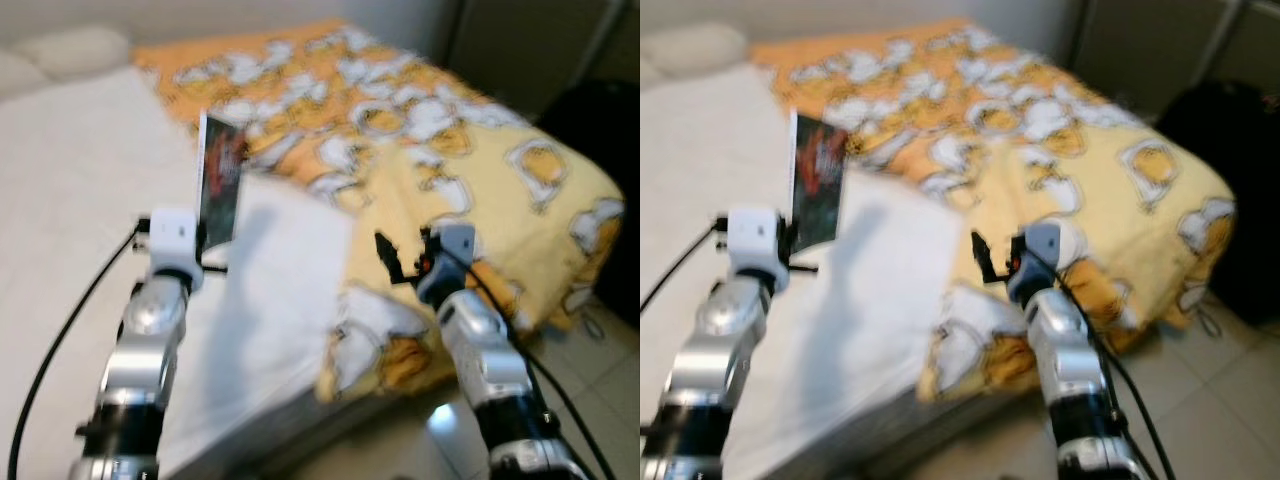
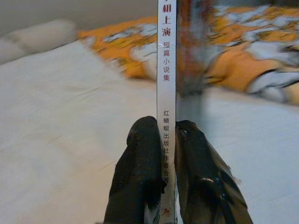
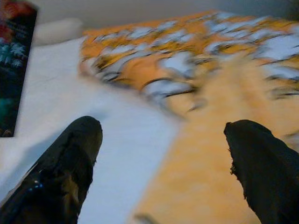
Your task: Clean up the room
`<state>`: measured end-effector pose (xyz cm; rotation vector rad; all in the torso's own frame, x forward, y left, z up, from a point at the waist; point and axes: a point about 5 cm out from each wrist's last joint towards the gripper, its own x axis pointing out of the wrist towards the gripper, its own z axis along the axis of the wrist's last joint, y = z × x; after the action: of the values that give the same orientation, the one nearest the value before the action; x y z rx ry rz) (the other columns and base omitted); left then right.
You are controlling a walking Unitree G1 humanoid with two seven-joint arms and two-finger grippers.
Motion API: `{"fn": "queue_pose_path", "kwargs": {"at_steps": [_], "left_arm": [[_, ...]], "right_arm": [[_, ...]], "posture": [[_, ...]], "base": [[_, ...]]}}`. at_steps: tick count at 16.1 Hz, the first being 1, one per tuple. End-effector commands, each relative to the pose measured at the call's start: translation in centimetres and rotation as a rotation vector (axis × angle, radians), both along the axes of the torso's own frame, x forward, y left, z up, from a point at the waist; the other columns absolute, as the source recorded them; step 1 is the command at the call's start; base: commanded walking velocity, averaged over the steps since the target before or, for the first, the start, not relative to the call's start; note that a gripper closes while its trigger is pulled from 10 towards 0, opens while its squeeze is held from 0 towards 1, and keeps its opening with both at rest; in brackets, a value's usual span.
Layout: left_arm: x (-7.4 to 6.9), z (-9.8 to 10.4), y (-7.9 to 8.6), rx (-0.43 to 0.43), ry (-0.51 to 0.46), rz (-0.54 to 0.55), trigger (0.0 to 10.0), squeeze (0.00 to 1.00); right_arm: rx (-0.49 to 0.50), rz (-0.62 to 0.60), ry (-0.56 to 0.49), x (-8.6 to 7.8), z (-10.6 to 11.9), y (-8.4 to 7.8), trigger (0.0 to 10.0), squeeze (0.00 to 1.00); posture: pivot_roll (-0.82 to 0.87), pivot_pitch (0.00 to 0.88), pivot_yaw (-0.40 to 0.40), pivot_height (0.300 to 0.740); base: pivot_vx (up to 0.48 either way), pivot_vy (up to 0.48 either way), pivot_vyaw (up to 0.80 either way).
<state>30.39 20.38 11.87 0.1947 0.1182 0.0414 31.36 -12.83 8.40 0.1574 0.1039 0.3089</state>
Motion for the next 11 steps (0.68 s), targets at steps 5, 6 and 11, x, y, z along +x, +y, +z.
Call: {"fn": "queue_pose_path", "kwargs": {"at_steps": [5, 6, 11], "left_arm": [[0.26, 1.26, -0.08, 0.009, -0.055, -0.002, 10.0, 0.0], [0.25, 1.23, -0.07, 0.009, -0.055, -0.003, 10.0, 0.0], [0.24, 1.14, -0.09, 0.011, -0.054, -0.005, 10.0, 0.0]], "right_arm": [[0.013, -0.002, -0.005, 0.11, 0.35, 0.22, 10.0, 0.0], [0.019, -0.01, 0.005, 0.14, 0.26, 0.12, 10.0, 0.0], [0.004, -0.033, 0.033, 0.21, -0.1, -0.21, 10.0, 0.0]], "posture": [[-0.01, 0.0, -0.004, 0.74], [-0.01, 0.0, -0.004, 0.74], [-0.01, 0.0, -0.004, 0.74]], "base": [[0.0, 0.31, 0.0], [0.0, 0.311, 0.0], [0.0, 0.313, 0.0]]}}
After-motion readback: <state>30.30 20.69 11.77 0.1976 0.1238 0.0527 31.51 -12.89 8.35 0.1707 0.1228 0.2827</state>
